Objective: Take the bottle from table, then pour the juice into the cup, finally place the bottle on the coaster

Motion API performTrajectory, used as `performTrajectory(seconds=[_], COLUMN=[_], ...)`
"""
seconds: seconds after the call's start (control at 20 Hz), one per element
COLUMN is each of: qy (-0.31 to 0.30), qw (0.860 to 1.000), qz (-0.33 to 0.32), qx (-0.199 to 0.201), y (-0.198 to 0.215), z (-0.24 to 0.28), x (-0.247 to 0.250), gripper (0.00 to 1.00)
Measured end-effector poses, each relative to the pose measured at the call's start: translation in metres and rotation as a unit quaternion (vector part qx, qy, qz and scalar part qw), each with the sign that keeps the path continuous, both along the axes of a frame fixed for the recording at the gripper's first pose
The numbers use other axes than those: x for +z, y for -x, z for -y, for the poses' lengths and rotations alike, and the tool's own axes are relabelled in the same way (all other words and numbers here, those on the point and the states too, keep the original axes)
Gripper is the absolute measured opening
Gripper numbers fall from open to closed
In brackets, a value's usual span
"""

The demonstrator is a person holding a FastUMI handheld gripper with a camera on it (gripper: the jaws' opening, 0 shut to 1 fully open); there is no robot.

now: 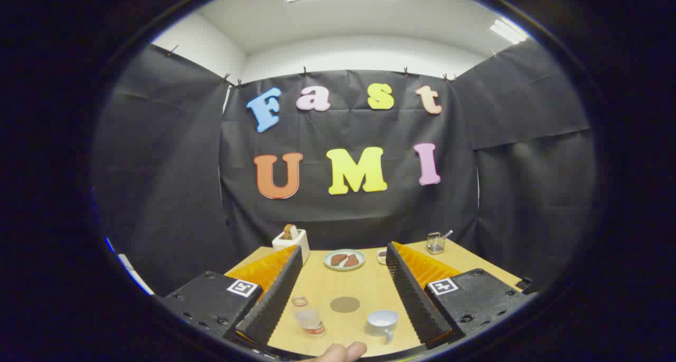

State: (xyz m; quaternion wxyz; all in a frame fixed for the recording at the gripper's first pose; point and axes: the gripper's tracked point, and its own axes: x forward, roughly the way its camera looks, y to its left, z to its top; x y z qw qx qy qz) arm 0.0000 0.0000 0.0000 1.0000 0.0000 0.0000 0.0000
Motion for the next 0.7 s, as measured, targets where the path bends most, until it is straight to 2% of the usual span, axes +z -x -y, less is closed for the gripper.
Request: performTrajectory(seconds=[0.7], qy=[0.014], qw=[1.000], qz=[0.002], qx=[0.014], y=[0.010], z=[-0.004], x=[0.003], gripper=[1.00])
